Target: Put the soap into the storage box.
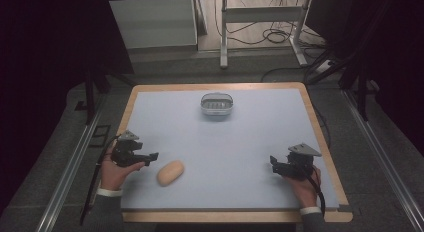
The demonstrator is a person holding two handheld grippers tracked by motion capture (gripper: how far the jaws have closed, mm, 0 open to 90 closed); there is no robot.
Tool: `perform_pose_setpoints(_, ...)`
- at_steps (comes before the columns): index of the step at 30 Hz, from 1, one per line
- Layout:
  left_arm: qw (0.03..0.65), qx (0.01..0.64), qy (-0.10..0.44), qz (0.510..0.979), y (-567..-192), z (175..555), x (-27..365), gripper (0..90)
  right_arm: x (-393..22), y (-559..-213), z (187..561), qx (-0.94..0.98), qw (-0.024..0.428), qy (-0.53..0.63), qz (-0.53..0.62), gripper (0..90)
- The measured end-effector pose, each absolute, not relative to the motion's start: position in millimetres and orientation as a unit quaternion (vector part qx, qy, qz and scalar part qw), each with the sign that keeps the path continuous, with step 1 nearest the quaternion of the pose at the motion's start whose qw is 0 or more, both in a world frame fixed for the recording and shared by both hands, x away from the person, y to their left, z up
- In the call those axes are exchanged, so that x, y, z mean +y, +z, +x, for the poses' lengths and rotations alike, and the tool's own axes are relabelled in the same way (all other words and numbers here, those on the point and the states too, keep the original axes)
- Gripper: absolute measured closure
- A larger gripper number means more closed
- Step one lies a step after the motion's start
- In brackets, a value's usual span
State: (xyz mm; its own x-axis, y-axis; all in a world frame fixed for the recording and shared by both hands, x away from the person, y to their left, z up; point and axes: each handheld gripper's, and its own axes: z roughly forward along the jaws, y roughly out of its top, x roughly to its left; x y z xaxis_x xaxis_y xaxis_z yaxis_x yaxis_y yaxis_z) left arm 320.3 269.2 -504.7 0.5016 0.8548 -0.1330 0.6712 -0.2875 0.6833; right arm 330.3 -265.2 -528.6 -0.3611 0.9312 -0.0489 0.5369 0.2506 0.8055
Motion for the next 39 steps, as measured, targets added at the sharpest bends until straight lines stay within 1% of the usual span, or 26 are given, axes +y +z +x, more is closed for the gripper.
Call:
perform_pose_setpoints(6, 0.349, 0.48, 0.131, 0.794, -505, 319, 267, 18.2, -268, -529, 330, 0.739, 0.265, 0.368, 0.498, 10.1)
perform_pose_setpoints(14, 0.344, 0.475, 0.13, 0.799, -508, 318, 264, 18.0, -266, -529, 330, 0.744, 0.273, 0.357, 0.495, 10.3)
perform_pose_setpoints(28, 0.33, 0.489, 0.145, 0.795, -503, 314, 267, 18.8, -270, -529, 331, 0.738, 0.26, 0.371, 0.501, 10.3)
perform_pose_setpoints(39, 0.321, 0.479, 0.136, 0.806, -498, 313, 265, 18.4, -270, -529, 330, 0.734, 0.263, 0.373, 0.502, 10.3)
